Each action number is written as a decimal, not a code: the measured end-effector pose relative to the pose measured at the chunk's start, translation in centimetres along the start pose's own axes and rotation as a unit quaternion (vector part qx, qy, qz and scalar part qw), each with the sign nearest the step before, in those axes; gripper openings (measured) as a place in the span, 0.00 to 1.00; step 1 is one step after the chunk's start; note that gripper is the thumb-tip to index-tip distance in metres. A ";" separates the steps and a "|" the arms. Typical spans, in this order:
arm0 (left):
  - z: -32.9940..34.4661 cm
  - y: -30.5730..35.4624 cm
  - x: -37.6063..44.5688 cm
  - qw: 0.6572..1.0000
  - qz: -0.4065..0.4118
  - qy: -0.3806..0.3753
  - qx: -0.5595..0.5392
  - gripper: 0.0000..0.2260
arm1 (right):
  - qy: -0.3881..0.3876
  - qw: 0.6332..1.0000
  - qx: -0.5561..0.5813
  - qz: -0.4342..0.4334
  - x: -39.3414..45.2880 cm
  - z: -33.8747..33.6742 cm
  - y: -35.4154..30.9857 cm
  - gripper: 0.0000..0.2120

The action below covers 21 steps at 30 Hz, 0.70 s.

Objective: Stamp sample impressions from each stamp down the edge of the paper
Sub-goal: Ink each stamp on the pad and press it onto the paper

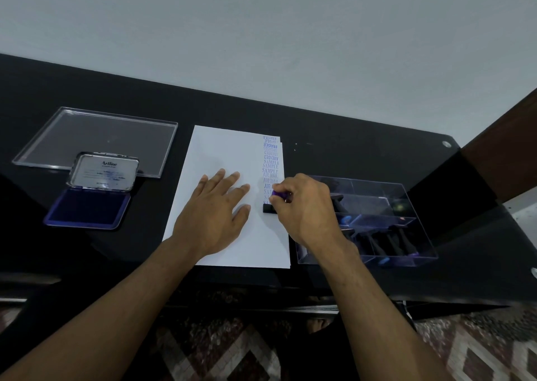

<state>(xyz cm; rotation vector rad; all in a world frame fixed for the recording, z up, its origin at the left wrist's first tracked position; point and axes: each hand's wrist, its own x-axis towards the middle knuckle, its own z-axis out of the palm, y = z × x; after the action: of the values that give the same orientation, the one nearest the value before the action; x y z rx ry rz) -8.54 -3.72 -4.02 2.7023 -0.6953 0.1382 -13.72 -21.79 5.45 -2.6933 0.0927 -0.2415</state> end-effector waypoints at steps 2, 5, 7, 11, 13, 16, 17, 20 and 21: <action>0.1 0.0 0.0 1.000 0.001 -0.001 0.001 0.27 | 0.001 1.000 -0.002 -0.001 0.0 0.0 0.0 0.10; 0.2 -0.1 0.0 1.000 0.002 0.000 0.002 0.26 | 0.000 1.000 -0.005 0.002 0.0 0.1 0.0 0.11; 0.2 -0.1 0.0 1.000 0.002 0.001 0.001 0.26 | -0.002 1.000 -0.007 0.004 0.1 0.1 0.0 0.11; 0.2 -0.1 0.1 1.000 0.001 -0.001 -0.001 0.27 | -0.003 1.000 -0.005 0.004 0.1 0.1 0.0 0.12; 0.3 -0.2 0.1 1.000 0.000 -0.003 0.000 0.27 | -0.001 1.000 -0.006 0.003 0.1 0.1 0.1 0.12; 0.3 -0.3 0.1 1.000 0.000 -0.005 0.003 0.27 | 0.003 1.000 -0.012 -0.001 0.1 0.1 0.1 0.12; 0.4 -0.3 0.2 1.000 0.001 -0.003 0.004 0.27 | 0.002 1.000 -0.012 -0.002 0.1 0.1 0.1 0.12; 0.3 -0.2 0.1 1.000 0.001 -0.005 0.004 0.28 | -0.003 1.000 -0.008 -0.005 0.0 0.1 0.2 0.13; 0.3 -0.2 0.1 1.000 0.001 -0.006 0.004 0.29 | -0.004 1.000 -0.007 -0.006 0.0 0.2 0.2 0.13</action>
<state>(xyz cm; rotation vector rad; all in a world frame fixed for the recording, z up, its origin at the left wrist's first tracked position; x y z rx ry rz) -8.34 -3.69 -4.32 2.7118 -0.7022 0.1244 -13.73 -21.88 5.19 -2.7088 0.0750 -0.2352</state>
